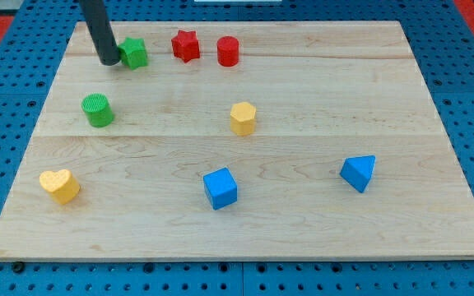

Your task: Push the green star along with red star closer to the red circle

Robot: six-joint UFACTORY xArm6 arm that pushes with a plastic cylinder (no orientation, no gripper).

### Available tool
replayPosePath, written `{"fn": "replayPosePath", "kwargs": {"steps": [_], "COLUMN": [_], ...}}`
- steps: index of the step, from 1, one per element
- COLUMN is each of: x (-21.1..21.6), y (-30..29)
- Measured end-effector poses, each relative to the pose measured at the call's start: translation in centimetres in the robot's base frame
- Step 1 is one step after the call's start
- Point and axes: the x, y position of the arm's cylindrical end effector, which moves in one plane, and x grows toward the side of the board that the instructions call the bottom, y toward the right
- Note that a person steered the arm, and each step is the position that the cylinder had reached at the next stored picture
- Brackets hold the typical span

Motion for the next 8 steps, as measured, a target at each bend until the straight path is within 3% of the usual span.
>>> {"fn": "replayPosePath", "kwargs": {"steps": [2,6,8], "x": [-2.2,-3.4,-5.6], "y": [4.2,0.3,1.4]}}
